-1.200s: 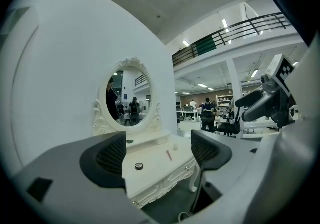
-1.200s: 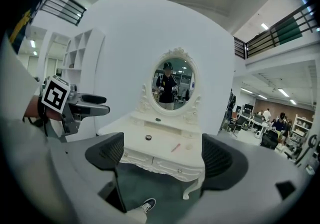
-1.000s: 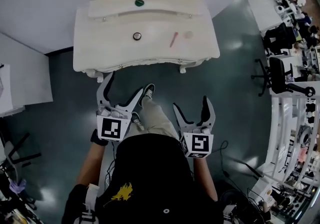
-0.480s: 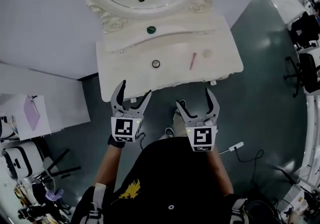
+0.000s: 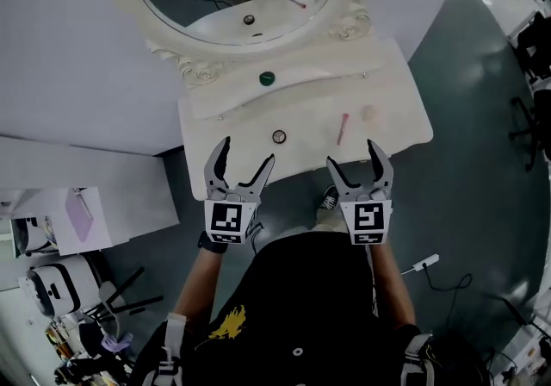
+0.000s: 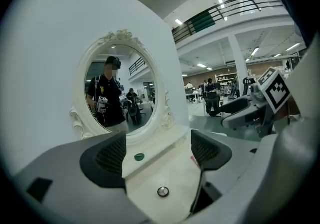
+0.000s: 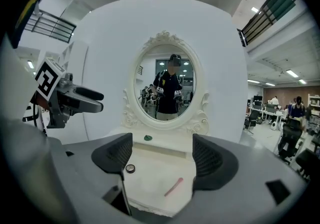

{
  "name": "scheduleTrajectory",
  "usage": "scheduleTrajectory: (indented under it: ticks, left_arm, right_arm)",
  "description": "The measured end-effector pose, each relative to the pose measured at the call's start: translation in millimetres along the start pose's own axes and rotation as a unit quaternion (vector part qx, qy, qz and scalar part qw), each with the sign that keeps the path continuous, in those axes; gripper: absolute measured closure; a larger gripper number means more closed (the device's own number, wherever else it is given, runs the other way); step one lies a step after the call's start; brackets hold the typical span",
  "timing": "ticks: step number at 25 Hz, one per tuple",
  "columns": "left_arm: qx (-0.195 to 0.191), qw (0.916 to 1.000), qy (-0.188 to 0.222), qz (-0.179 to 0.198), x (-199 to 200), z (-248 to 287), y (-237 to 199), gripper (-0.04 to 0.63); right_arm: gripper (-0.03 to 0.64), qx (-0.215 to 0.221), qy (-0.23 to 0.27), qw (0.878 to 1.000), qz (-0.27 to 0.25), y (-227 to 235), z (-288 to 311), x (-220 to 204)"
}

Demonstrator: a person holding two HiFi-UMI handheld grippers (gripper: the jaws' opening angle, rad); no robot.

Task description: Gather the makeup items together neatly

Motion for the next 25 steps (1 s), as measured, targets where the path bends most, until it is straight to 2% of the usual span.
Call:
scheduleTrajectory:
  ticks: [5, 11, 13, 16, 21, 25]
  left_arm:
    - [0.016, 0.9998, -0.007, -0.011, -9, 16, -14, 0.183]
    - [0.043, 0.9979, -0.009, -0.047, -28, 10, -38, 0.183]
    - [0.051, 0.9966, -0.009, -0.064, -38, 9, -55, 0.183]
    - [0.056, 0.9951, -0.009, -0.082, -53, 6, -78, 0.184]
    - [0.062, 0.9934, 0.004, -0.096, -70, 14, -114, 0.184]
    - [0.076, 0.9891, 0.022, -0.125, -82, 31, -140, 0.187]
  right_arm:
    - [0.267, 0.03, -0.004, 1.0, -0.002, 8, 50, 7]
    - [0.31, 0.066, -0.033, 0.996, -0.044, -4, 107, 15]
    - [0.322, 0.074, -0.039, 0.996, -0.022, -11, 130, 19]
    - [0.331, 0.089, -0.032, 0.994, 0.057, -28, 160, 33]
    - [0.365, 0.092, -0.033, 0.995, 0.025, -55, 217, 43]
    - [0.367, 0.075, -0.06, 0.995, 0.028, -56, 277, 19]
Point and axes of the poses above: the fingertips, and each gripper's own axes: z forward along the fingers, y to its right, x out of its top, the point moved 2 cm from there along -z, backward along the fingers, and after that the axes turned 5 degrees about x, right-handed, at the moved point
